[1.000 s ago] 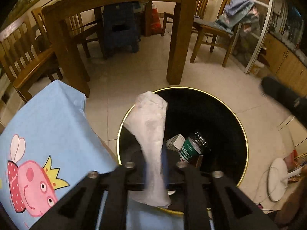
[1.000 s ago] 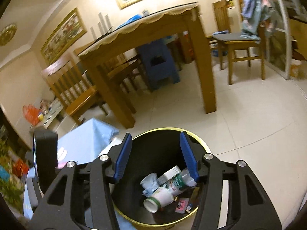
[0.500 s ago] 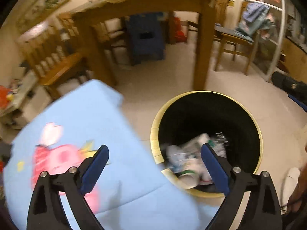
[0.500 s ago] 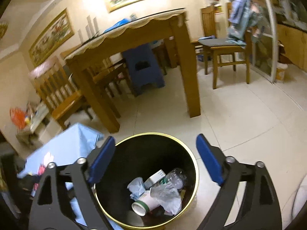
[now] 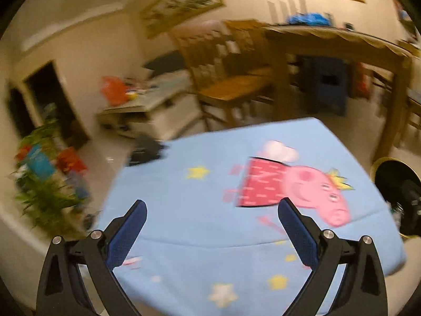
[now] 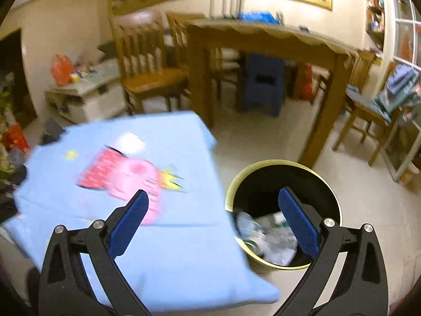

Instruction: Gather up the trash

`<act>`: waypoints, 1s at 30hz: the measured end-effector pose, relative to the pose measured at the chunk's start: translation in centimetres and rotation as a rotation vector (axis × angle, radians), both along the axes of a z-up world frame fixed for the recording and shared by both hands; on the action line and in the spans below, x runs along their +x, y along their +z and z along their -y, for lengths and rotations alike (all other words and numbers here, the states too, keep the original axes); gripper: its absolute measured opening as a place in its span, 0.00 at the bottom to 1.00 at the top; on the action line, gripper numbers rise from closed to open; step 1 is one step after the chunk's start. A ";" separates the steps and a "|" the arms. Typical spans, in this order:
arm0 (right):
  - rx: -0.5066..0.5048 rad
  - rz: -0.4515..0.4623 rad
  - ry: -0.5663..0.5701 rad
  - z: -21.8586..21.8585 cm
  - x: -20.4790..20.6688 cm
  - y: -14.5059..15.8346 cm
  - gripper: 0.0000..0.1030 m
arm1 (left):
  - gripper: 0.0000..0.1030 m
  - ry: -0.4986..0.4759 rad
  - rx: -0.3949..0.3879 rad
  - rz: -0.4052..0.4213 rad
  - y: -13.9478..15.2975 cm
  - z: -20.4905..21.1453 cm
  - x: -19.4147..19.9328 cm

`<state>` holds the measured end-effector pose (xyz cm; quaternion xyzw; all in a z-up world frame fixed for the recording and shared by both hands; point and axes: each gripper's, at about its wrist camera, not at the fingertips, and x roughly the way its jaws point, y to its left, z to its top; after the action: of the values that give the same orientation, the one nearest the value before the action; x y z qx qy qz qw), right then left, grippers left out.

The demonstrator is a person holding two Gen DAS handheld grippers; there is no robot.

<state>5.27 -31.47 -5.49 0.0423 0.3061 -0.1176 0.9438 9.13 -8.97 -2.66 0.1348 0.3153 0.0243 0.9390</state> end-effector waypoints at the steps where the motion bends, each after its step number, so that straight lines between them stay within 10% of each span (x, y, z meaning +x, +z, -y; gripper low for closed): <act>1: 0.015 0.011 0.047 -1.0 -0.3 0.9 0.95 | 0.94 0.016 0.012 0.017 0.6 -0.8 -0.5; 30: -0.018 0.012 0.111 -8.7 -4.3 3.2 0.95 | 0.94 -0.001 -0.136 0.066 2.9 -6.7 -6.4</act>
<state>0.96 -22.77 -2.33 0.0175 0.3014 -0.0676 0.9509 2.73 -2.29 0.21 0.0701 0.2853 0.0070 0.9558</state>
